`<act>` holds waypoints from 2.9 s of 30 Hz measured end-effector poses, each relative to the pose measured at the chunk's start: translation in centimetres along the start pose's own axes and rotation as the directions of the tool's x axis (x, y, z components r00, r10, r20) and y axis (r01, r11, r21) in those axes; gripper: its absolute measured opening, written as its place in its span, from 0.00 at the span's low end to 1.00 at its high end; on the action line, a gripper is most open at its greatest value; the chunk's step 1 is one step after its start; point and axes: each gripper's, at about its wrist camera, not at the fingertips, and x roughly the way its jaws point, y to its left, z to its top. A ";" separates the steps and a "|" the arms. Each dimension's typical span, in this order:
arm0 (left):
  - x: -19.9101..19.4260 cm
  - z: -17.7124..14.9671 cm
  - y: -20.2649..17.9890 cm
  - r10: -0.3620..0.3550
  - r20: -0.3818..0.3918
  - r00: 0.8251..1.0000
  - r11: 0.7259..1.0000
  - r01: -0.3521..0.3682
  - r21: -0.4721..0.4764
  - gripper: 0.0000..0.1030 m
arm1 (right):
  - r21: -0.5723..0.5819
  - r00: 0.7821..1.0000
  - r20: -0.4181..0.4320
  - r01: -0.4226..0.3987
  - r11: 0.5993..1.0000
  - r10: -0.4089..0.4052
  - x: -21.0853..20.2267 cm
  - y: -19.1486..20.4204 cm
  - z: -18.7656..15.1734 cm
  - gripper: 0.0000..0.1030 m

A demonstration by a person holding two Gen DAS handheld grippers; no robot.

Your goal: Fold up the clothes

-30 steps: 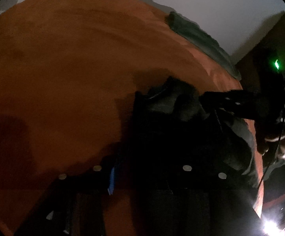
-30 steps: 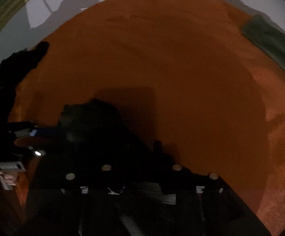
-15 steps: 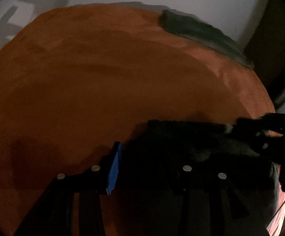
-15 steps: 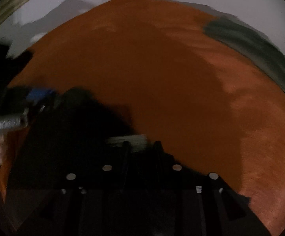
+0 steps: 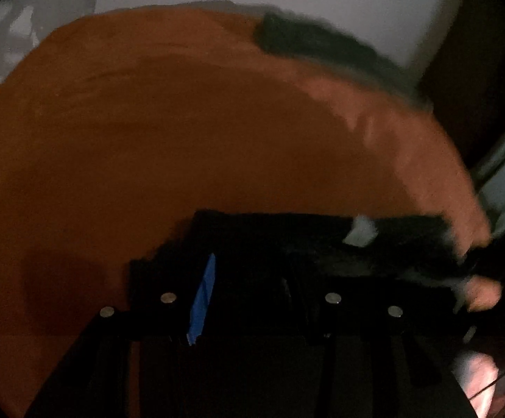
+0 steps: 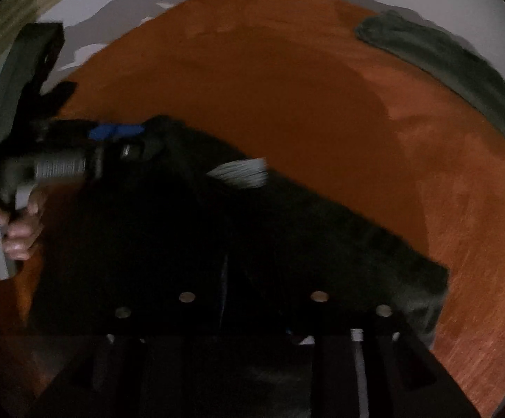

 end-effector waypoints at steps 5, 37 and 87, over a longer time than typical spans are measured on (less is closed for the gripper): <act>-1.3 0.9 -3.7 -0.099 0.016 0.995 0.984 0.096 0.151 0.63 | -0.027 0.997 0.053 -0.045 0.999 0.047 -1.8 1.5 -1.5 0.52; 0.0 0.4 -0.6 -0.102 0.142 0.985 0.994 0.095 0.058 0.67 | -0.135 0.939 0.200 0.309 0.941 -0.280 1.4 -0.9 3.0 0.00; 0.7 -9.6 1.4 0.158 0.191 0.969 0.987 -0.163 0.012 0.61 | -0.506 0.953 -0.217 -0.297 0.810 0.213 9.2 5.7 9.0 0.13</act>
